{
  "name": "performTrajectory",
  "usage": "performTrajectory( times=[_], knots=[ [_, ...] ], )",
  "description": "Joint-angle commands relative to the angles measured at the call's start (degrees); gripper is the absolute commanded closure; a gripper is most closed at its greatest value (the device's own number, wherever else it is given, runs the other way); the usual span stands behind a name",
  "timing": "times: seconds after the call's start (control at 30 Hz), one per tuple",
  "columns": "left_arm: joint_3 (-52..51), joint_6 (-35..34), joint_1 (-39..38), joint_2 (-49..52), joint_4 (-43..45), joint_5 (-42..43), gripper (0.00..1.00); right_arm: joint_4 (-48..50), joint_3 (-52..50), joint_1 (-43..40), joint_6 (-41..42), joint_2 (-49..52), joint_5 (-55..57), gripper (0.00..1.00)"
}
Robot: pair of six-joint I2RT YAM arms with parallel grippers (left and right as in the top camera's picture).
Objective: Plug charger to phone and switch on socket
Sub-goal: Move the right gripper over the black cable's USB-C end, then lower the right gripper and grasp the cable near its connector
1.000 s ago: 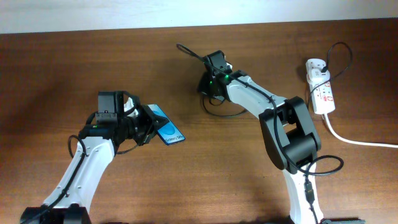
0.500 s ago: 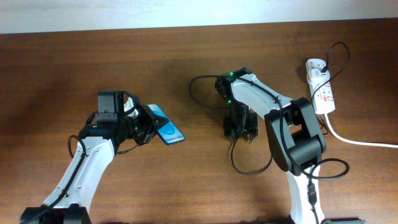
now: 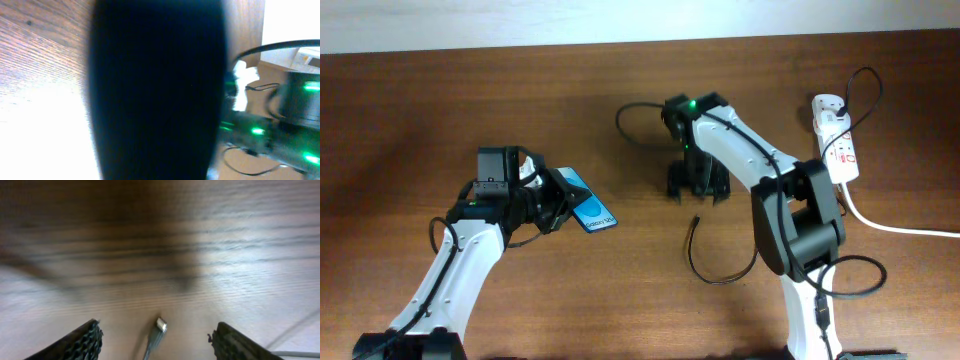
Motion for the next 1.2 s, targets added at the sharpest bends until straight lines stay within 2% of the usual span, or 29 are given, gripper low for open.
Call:
performTrajectory(
  times=[0.0,0.3,0.37,0.5,0.8,0.87,0.97,1.0,1.1,1.17],
  knots=[
    [0.6,0.9,0.1,-0.4,0.3,0.9,1.0,-4.1,6.8,0.2,0.2,-7.6,3.1,0.25],
    [0.6,0.9,0.1,-0.4,0.3,1.6,1.0,-14.3,7.1,0.2,0.2,-26.9,6.2,0.23],
    [0.6,0.9,0.1,-0.4,0.3,2.0,1.0,-16.7,7.1,0.2,0.4,-30.8,6.2,0.14],
    [0.6,0.9,0.1,-0.4,0.3,2.0,1.0,-22.0,7.1,0.2,6.3,-37.9,12.2,0.11],
    [0.6,0.9,0.1,-0.4,0.3,2.0,1.0,-22.0,6.6,0.2,10.0,-52.7,16.6,0.09],
    [0.6,0.9,0.1,-0.4,0.3,1.9,1.0,-22.0,5.2,0.2,10.3,-55.0,16.8,0.03],
    [0.6,0.9,0.1,-0.4,0.3,1.9,1.0,-22.0,-2.7,0.2,16.5,-58.8,21.9,0.0],
    [0.6,0.9,0.1,-0.4,0.3,1.9,1.0,-20.2,-9.5,0.2,20.6,-60.7,25.3,0.01],
    [0.6,0.9,0.1,-0.4,0.3,1.9,1.0,-7.4,-26.3,0.2,20.7,-61.1,22.2,0.02],
    [0.6,0.9,0.1,-0.4,0.3,1.9,1.0,1.7,-36.6,0.2,20.2,-58.1,15.3,0.02]
  ],
)
